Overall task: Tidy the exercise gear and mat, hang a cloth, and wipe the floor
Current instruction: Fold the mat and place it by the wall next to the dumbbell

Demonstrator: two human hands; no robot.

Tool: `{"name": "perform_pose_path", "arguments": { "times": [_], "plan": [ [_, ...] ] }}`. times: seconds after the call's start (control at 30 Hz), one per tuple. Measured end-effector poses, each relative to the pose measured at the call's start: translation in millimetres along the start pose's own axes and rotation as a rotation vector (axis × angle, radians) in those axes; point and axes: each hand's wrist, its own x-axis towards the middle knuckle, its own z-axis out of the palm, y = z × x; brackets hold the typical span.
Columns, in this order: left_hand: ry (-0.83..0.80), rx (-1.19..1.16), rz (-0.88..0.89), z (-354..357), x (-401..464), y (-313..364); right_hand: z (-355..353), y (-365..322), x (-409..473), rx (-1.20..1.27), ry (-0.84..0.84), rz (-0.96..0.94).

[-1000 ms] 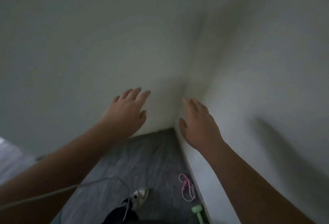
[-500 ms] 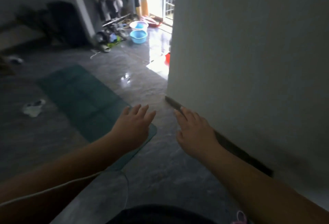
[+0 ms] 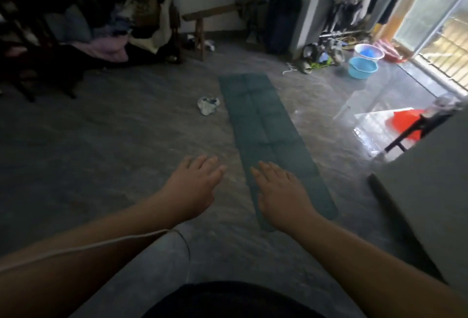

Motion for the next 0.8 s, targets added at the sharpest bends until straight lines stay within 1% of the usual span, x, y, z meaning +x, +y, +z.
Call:
{"name": "perform_pose_path", "arguments": {
  "times": [0.13, 0.3, 0.4, 0.53, 0.7, 0.8],
  "plan": [
    [-0.010, -0.058, -0.088, 12.0, -10.1, -72.3, 0.7, -58.3, 62.9, 0.008, -0.038, -0.071],
    [-0.015, -0.089, -0.133, 27.6, 14.3, -126.0, 7.7, -79.2, 126.2, -0.002, -0.056, -0.123],
    [-0.048, -0.118, -0.154, 35.4, 45.7, -149.6, 13.1, -72.1, 165.1, 0.011, -0.063, -0.121],
    [-0.060, -0.109, -0.140, 40.7, 109.2, -183.5, 20.9, -45.0, 236.7, 0.038, -0.026, -0.080],
    [-0.081, -0.124, -0.187, 25.8, 203.0, -230.5, 21.5, -8.2, 339.1, 0.092, -0.044, -0.079],
    [-0.082, -0.117, -0.206, 16.3, 256.4, -253.2, 14.9, 14.2, 399.7, 0.085, -0.049, -0.102]
  ]
}}
